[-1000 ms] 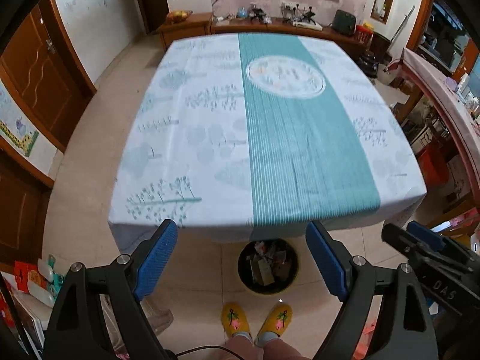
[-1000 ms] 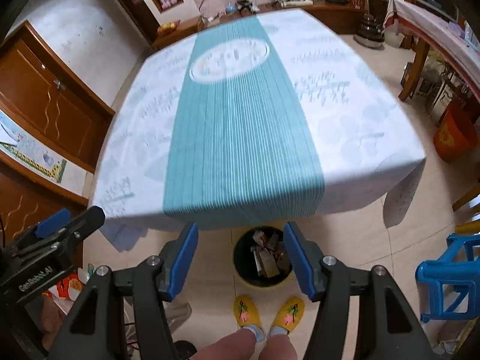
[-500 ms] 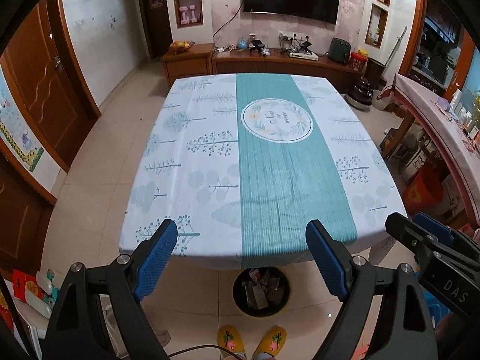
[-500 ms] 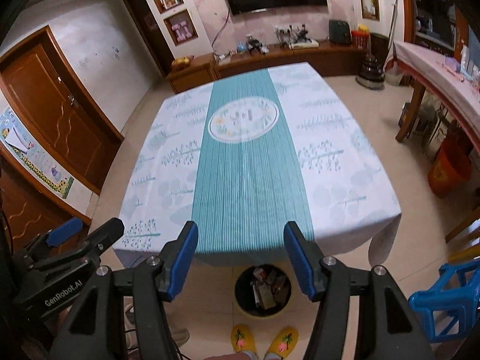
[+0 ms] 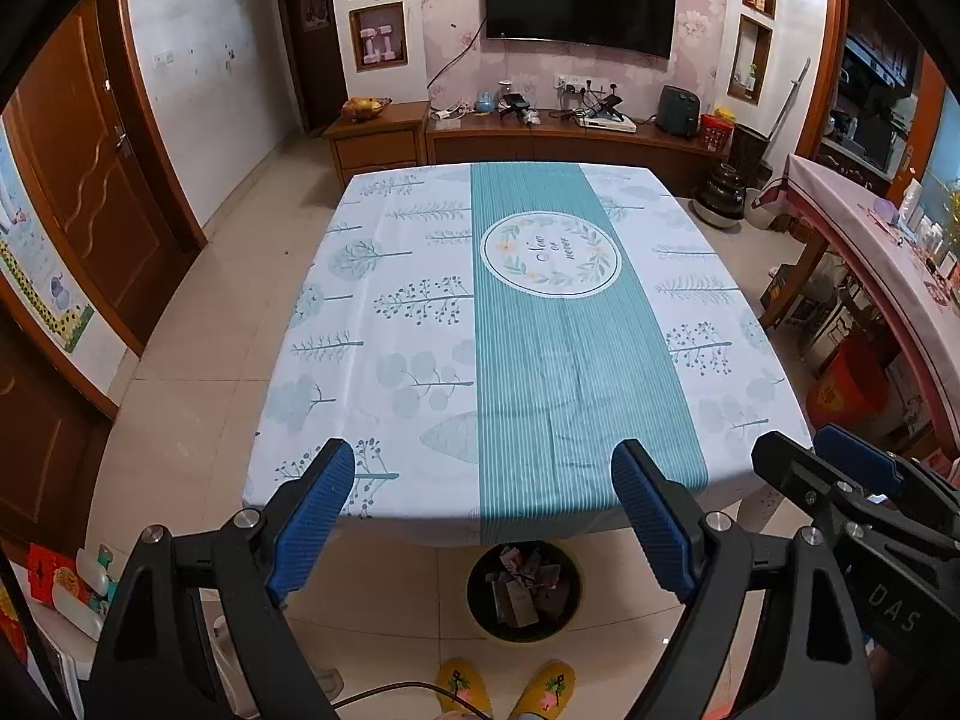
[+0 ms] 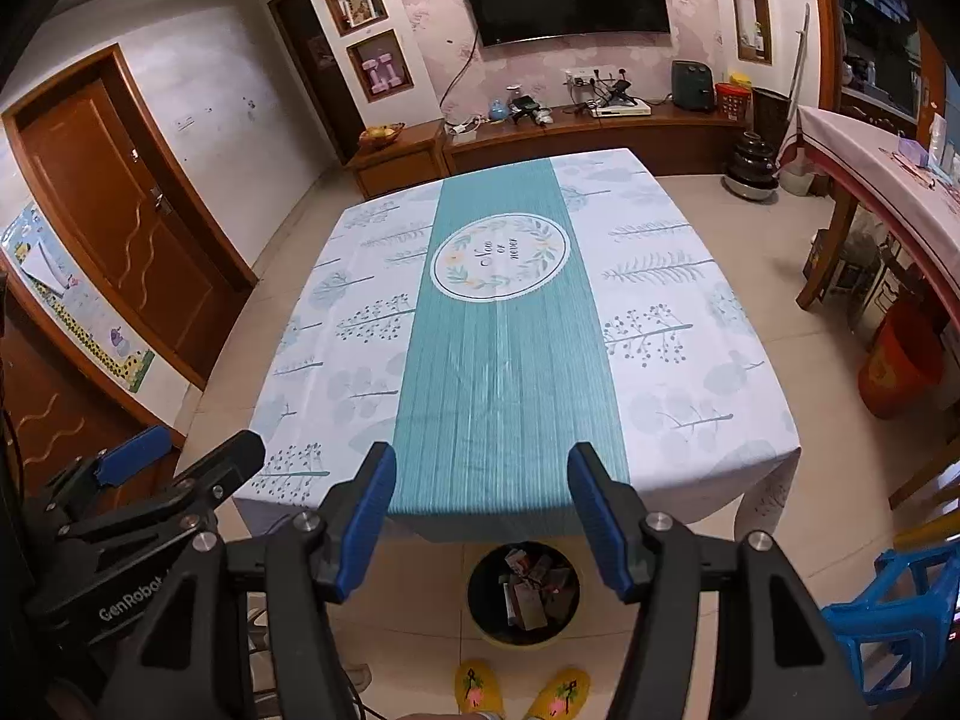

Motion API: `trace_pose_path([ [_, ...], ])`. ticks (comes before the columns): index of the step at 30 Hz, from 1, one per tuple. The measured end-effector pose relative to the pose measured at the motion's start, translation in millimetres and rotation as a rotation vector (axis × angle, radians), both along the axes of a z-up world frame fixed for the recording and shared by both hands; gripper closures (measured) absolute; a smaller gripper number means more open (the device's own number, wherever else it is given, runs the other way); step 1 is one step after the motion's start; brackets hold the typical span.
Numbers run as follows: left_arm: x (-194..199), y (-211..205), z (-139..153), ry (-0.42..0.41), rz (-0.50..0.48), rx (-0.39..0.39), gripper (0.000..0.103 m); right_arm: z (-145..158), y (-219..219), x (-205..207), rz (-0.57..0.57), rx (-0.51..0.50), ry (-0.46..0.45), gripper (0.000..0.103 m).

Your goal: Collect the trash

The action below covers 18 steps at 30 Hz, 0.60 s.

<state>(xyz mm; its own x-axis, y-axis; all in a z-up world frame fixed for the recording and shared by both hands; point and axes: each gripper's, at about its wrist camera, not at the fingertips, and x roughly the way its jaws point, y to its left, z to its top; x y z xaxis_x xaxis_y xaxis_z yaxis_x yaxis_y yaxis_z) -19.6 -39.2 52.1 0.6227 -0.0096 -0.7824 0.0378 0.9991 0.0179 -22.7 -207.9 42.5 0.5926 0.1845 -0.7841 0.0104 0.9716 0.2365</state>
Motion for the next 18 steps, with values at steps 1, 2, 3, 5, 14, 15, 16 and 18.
trace_pose_path([
  [1, 0.1, 0.2, -0.1, 0.0, -0.001, -0.002, 0.017, 0.6, 0.8, -0.9, 0.004, -0.001, -0.003, 0.043],
  [2, -0.8, -0.3, 0.2, -0.001, 0.001, -0.002, 0.017, 0.8, 1.2, -1.7, 0.006, -0.003, -0.006, 0.043],
  [3, -0.8, -0.3, 0.5, -0.001, 0.0, -0.001, 0.017, 1.3, 1.7, -2.5, 0.009, -0.005, -0.009, 0.043],
  [5, -1.0, -1.2, 0.3, -0.001, 0.002, 0.001, 0.017, 1.7, 2.2, -3.9, 0.014, -0.006, -0.012, 0.043],
  [14, -4.2, -0.8, 2.4, -0.009, 0.006, 0.003, 0.017, 2.5, 1.1, -7.2, 0.028, -0.008, -0.016, 0.043],
  [15, -4.3, -0.6, 2.3, -0.009, 0.005, 0.003, 0.017, 2.5, 1.1, -7.3, 0.028, -0.008, -0.015, 0.043],
  [16, -4.3, -0.6, 2.3, -0.009, 0.005, 0.004, 0.017, 2.6, 0.8, -7.8, 0.027, -0.007, -0.014, 0.043],
  [18, -5.0, -0.9, 2.6, -0.01, 0.008, 0.005, 0.017, 2.4, 0.4, -8.3, 0.029, -0.007, -0.014, 0.043],
])
